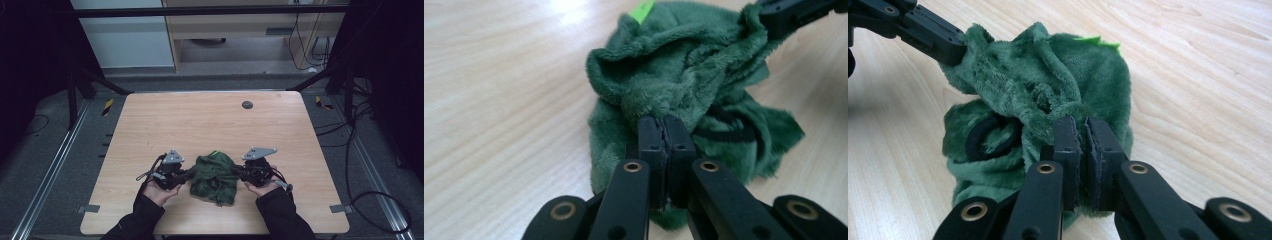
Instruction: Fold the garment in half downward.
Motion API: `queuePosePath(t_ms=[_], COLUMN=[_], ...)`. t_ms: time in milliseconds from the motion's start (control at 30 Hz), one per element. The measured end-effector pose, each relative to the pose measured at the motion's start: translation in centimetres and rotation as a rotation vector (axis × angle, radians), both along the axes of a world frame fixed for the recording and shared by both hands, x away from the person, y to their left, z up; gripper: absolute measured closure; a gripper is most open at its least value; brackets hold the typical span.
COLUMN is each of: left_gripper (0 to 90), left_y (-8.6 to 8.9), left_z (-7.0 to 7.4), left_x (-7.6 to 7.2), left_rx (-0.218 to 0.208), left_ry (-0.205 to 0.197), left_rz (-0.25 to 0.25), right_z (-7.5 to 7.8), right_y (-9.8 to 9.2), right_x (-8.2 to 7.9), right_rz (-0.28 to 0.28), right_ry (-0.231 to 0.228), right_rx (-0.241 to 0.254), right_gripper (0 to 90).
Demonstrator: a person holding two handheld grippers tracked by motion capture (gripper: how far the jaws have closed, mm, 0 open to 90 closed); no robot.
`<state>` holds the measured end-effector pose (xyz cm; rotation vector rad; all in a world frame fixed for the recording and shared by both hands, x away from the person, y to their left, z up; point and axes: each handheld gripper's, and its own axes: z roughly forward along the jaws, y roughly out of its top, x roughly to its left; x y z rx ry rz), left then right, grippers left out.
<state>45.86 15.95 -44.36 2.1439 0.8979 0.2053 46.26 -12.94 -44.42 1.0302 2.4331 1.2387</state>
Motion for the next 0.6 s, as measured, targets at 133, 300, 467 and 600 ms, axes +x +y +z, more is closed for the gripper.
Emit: queuePosePath(t_ms=[133,300,467,600], left_gripper=[88.7,88.7,88.7,88.7], left_y=[-0.1,-0.1,0.0,-0.1], left_z=[-0.3,-0.8,-1.1,-1.5], left_x=[-0.4,-0.8,-1.1,-1.5], left_rx=[0.006,0.021,0.024,0.042], left_ry=[0.017,0.030,0.041,0.052], left_rz=[-0.004,-0.013,-0.007,-0.012], right_z=[-0.4,-0.6,-1.0,-1.4], right_y=[0.2,0.3,0.1,0.1], right_x=[-0.5,-0.9,-1.3,-1.6], right_rz=[0.010,0.016,0.013,0.011], right_ry=[0.006,0.009,0.021,0.037], right_rx=[-0.002,-0.002,0.004,0.007], right_gripper=[84.3,84.2,84.1,83.9])
